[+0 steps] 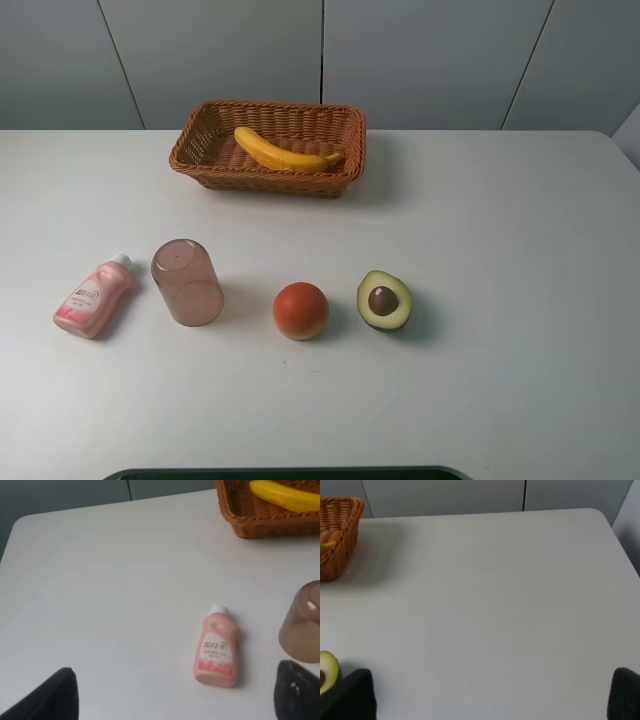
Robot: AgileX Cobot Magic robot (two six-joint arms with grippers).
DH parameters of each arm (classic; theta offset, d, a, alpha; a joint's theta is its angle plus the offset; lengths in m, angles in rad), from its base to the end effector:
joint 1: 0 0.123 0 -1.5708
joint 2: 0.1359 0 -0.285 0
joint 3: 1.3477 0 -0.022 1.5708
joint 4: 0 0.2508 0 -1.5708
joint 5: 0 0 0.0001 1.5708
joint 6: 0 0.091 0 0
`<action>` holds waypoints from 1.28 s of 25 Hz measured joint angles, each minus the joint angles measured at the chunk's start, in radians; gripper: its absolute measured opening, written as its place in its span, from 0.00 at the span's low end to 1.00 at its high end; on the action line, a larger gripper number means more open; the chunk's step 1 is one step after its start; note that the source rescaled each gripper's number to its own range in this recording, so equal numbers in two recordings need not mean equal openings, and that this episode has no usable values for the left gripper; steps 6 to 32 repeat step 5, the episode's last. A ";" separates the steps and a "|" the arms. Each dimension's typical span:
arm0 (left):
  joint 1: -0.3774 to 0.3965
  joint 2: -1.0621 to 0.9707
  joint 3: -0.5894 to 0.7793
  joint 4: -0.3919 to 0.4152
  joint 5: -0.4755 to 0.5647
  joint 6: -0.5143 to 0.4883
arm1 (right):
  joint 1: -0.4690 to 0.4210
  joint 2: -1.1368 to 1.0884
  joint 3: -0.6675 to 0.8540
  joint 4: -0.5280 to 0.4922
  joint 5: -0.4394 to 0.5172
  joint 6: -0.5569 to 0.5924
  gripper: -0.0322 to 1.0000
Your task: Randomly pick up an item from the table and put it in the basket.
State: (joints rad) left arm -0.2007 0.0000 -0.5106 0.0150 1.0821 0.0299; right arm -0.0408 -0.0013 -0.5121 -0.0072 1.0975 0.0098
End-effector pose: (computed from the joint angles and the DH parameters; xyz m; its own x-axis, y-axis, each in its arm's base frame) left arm -0.0066 0.0026 0.2785 -0.4490 0.1290 -0.8842 0.2046 0.9781 0.0388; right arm -0.0080 -0.0003 0.2777 -0.4760 0.0260 -0.8791 0.0495 0.9988 0.0027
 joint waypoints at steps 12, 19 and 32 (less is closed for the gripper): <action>0.000 0.000 0.000 0.000 0.000 0.000 | 0.000 0.000 0.000 0.000 0.000 0.000 1.00; 0.000 0.000 0.000 0.000 0.000 0.000 | 0.000 0.000 0.000 0.000 0.000 0.000 1.00; 0.000 0.000 0.000 0.000 0.000 0.000 | 0.000 0.000 0.000 0.000 0.000 0.000 1.00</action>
